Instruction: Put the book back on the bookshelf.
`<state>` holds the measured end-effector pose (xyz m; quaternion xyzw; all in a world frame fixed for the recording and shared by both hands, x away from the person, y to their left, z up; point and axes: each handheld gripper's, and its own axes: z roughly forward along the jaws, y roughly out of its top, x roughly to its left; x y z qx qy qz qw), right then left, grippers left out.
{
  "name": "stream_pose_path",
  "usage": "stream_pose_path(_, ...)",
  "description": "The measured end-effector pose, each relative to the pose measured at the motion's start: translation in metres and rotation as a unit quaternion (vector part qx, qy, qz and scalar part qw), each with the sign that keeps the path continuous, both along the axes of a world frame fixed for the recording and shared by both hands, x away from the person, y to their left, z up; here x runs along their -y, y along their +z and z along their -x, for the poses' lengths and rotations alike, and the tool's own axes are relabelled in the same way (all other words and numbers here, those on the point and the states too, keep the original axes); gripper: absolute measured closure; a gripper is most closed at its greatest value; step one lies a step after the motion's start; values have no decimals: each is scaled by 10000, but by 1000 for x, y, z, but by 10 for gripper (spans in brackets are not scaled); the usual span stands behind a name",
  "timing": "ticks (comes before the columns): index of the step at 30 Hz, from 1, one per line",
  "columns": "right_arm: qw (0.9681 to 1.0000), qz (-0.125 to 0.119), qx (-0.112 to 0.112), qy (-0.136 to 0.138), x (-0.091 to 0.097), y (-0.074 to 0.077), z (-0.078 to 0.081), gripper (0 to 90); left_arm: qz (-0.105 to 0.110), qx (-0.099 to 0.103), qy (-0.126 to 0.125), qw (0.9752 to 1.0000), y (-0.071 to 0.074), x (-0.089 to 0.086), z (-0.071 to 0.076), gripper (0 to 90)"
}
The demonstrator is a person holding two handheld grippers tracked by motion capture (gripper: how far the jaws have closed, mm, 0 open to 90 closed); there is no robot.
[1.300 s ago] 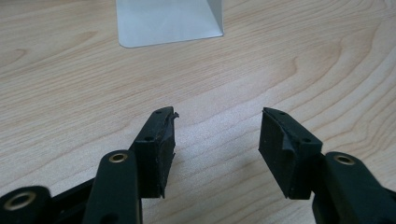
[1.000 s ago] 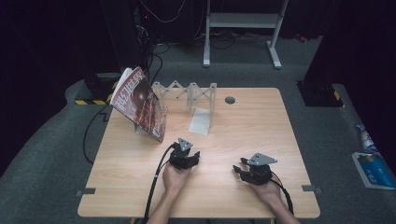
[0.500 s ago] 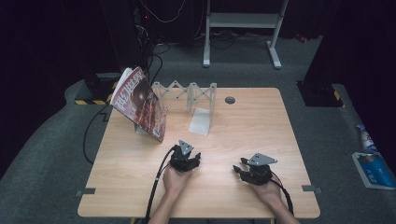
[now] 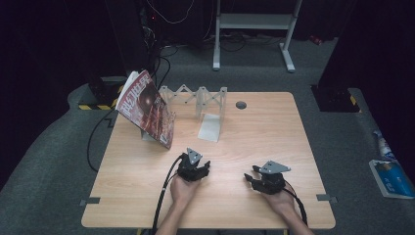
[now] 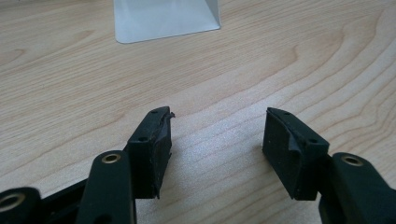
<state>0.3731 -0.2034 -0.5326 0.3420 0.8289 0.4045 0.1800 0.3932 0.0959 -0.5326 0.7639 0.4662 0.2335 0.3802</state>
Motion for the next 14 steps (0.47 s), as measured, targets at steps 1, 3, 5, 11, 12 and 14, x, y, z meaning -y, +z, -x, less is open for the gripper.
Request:
stream_pose_path(1,10000,0,0,0,0,0,0,498,0,0,0,10000,0,0,0,419)
stream_pose_path(3,10000,4,8,6,0,0,0,497,0,13,8,10000,0,0,0,419)
stream_pose_path(5,10000,-4,10,7,0,0,0,497,5,14,5,10000,0,0,0,419)
stream_pose_path(11,10000,-5,-1,3,0,0,0,495,10,14,8,10000,0,0,0,419)
stream_pose_path(12,10000,-5,0,0,0,0,0,496,15,12,8,10000,0,0,0,419)
stream_pose_path(14,10000,-5,-1,3,0,0,0,495,17,5,21,10000,0,-1,0,419)
